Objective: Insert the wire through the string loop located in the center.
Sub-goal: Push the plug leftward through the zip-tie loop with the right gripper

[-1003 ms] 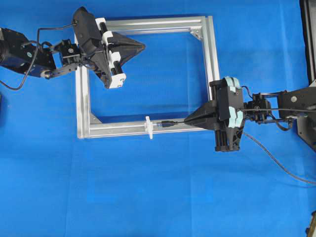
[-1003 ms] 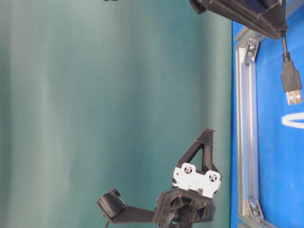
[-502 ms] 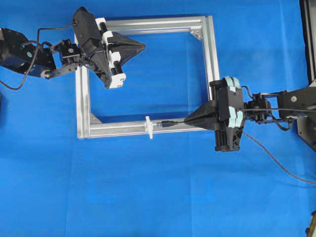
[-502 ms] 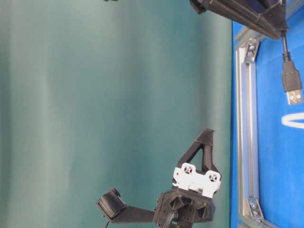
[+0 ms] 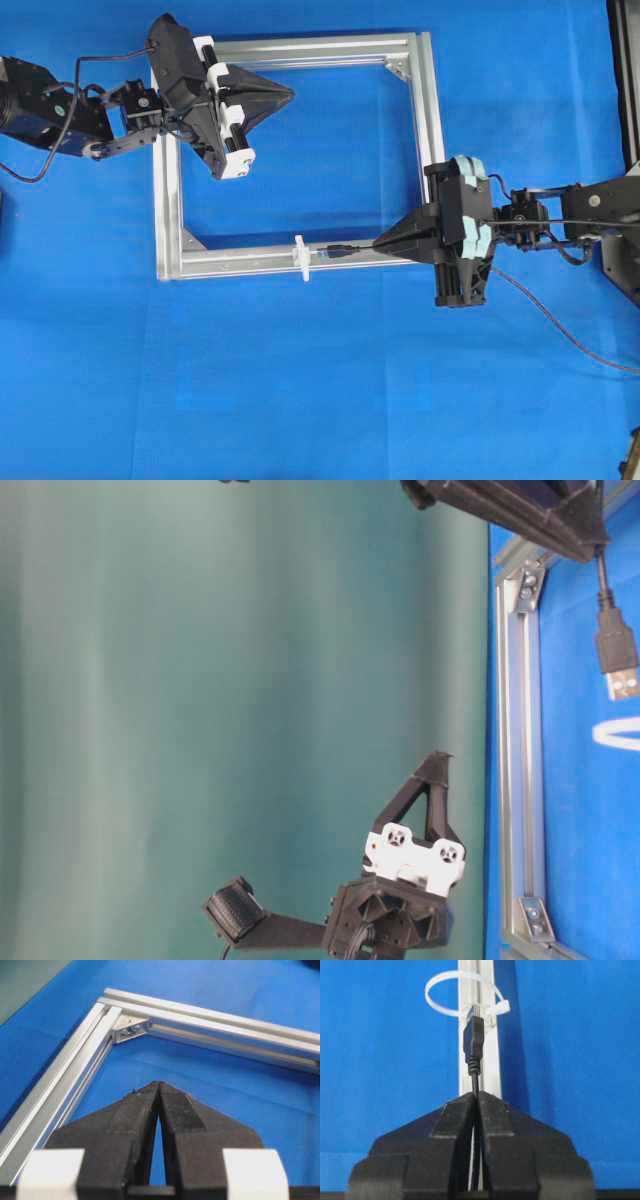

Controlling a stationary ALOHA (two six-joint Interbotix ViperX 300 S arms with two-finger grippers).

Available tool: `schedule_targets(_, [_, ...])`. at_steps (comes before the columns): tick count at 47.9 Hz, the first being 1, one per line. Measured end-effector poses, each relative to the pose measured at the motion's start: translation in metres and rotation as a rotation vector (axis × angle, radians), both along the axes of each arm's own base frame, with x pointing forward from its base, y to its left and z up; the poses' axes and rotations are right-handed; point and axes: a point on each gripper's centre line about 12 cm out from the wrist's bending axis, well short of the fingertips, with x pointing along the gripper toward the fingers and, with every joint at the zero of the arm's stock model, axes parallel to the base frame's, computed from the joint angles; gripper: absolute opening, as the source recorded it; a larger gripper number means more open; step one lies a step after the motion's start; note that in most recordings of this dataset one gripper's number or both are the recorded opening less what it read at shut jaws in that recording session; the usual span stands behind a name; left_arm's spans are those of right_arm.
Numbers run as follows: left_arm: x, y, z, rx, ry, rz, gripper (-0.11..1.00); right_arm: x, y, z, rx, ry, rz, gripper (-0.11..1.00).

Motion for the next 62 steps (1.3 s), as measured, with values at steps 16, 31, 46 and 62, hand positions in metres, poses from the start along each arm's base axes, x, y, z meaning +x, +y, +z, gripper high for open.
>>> schedule_targets(16, [0.0, 0.0, 0.0, 0.0, 0.0, 0.0, 0.0, 0.019, 0.002, -0.007, -0.003, -0.009, 0.003, -0.02])
schedule_targets(31, [0.0, 0.0, 0.0, -0.001, 0.0, 0.001, 0.0, 0.053, 0.004, -0.009, -0.017, -0.027, 0.012, -0.02])
schedule_targets(46, [0.0, -0.003, 0.0, 0.0, 0.001, -0.008, 0.0, 0.071, 0.005, -0.008, -0.025, -0.044, 0.014, -0.02])
schedule_targets(62, [0.0, -0.004, -0.001, -0.013, 0.0, -0.007, 0.0, 0.071, 0.005, -0.008, -0.023, -0.044, 0.014, -0.02])
